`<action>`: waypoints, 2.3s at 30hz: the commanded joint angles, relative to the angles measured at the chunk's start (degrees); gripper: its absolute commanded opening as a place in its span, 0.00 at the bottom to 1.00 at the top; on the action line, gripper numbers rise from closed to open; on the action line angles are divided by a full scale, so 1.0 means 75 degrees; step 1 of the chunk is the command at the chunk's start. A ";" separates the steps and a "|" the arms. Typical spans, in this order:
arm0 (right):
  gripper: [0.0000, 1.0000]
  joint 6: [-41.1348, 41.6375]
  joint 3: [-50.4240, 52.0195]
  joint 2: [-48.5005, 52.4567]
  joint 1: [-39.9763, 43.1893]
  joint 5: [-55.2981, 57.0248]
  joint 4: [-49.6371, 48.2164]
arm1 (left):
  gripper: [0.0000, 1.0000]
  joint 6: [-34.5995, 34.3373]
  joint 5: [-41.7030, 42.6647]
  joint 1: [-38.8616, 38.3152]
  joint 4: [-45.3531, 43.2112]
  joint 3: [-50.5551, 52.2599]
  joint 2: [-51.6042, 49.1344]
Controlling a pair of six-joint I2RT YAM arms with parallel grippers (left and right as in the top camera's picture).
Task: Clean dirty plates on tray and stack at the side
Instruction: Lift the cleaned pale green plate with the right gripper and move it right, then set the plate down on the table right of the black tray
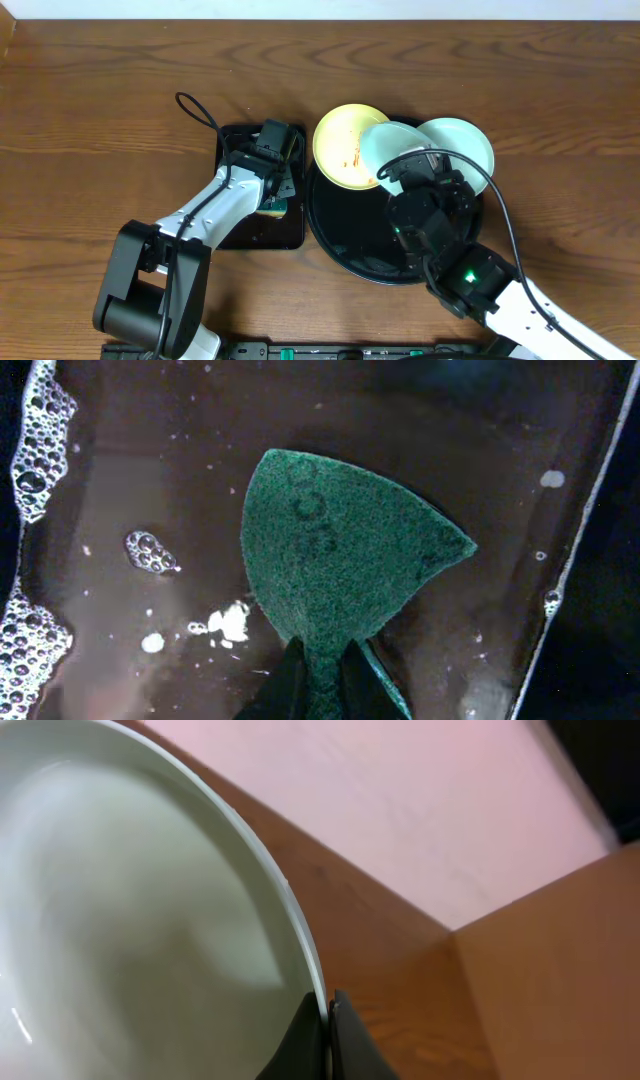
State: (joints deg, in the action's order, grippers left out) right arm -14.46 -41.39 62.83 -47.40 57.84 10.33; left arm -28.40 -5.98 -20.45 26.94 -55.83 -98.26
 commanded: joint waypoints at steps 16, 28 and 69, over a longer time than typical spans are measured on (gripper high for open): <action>0.01 -0.0659 0.0017 -0.0076 -0.0289 0.1090 -0.0391 | 0.07 0.0093 -0.0099 0.0023 0.0020 0.0064 -0.0189; 0.01 0.0154 0.0017 -0.0076 -0.0189 0.0994 -0.0664 | 0.07 0.0093 -0.0099 0.0023 0.0017 0.0064 -0.0189; 0.01 0.7976 0.0020 0.2801 1.0078 -0.6438 0.0877 | 0.07 0.0093 -0.0096 0.0023 0.0108 0.0064 -0.0189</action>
State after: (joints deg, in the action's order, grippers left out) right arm 44.56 -41.39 81.60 27.92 10.11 17.39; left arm -28.40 -5.98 -20.45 27.16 -55.83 -98.26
